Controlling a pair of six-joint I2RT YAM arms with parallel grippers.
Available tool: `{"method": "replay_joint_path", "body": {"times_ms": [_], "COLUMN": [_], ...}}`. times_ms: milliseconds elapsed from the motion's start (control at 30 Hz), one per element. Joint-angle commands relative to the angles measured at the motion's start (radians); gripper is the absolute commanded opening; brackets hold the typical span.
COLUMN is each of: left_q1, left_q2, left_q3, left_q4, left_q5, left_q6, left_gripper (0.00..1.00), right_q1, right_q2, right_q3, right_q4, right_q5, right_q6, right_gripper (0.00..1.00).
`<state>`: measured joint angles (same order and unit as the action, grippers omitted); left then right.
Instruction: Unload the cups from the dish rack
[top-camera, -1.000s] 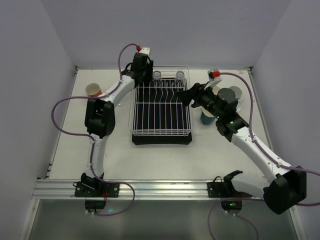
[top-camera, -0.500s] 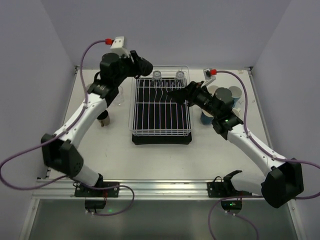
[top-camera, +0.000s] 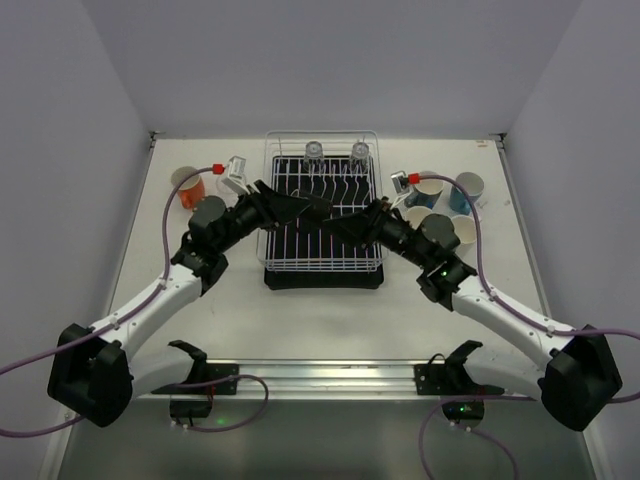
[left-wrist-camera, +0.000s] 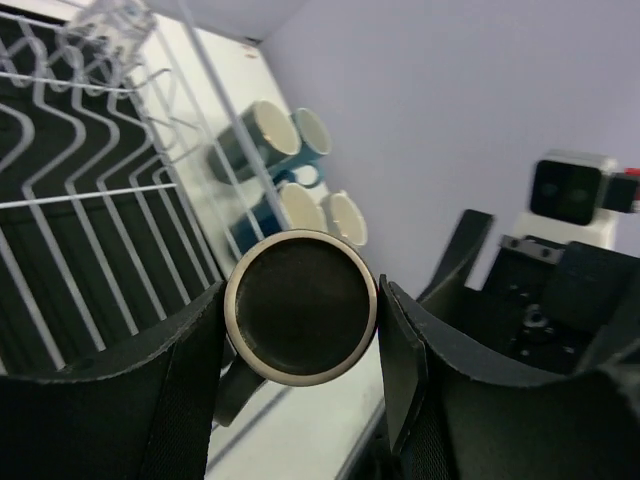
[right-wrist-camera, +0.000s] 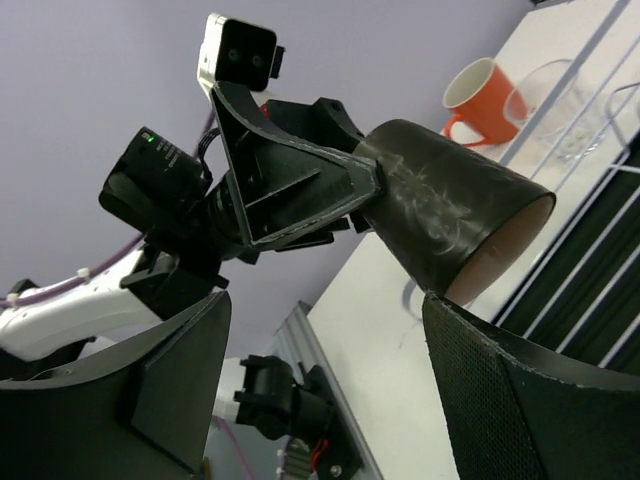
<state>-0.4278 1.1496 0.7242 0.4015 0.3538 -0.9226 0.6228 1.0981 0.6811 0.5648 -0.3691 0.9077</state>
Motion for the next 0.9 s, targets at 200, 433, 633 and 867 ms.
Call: {"method": "replay_joint_path", "body": {"times_ms": [200, 433, 633, 867], "left_q1": [-0.046, -0.052, -0.084, -0.100], "left_q2": [-0.133, -0.126, -0.126, -0.165], "left_q3": [-0.080, -0.089, -0.108, -0.150], "left_q4": [0.356, 0.375, 0.388, 0.404], "left_q5": [0.062, 0.089, 0.112, 0.105], "left_q6": [-0.160, -0.174, -0.196, -0.206], "left_gripper": [0.01, 0.01, 0.01, 0.10], "right_q1": [0.101, 0.107, 0.109, 0.109], "right_q2": [-0.076, -0.066, -0.015, 0.046], "right_q3": [-0.060, -0.040, 0.009, 0.009], "right_q4": [0.110, 0.119, 0.173, 0.309], "right_q5": [0.156, 0.153, 0.125, 0.096], "right_q6": [0.034, 0.007, -0.001, 0.040], "right_gripper": [0.75, 0.74, 0.67, 0.30]}}
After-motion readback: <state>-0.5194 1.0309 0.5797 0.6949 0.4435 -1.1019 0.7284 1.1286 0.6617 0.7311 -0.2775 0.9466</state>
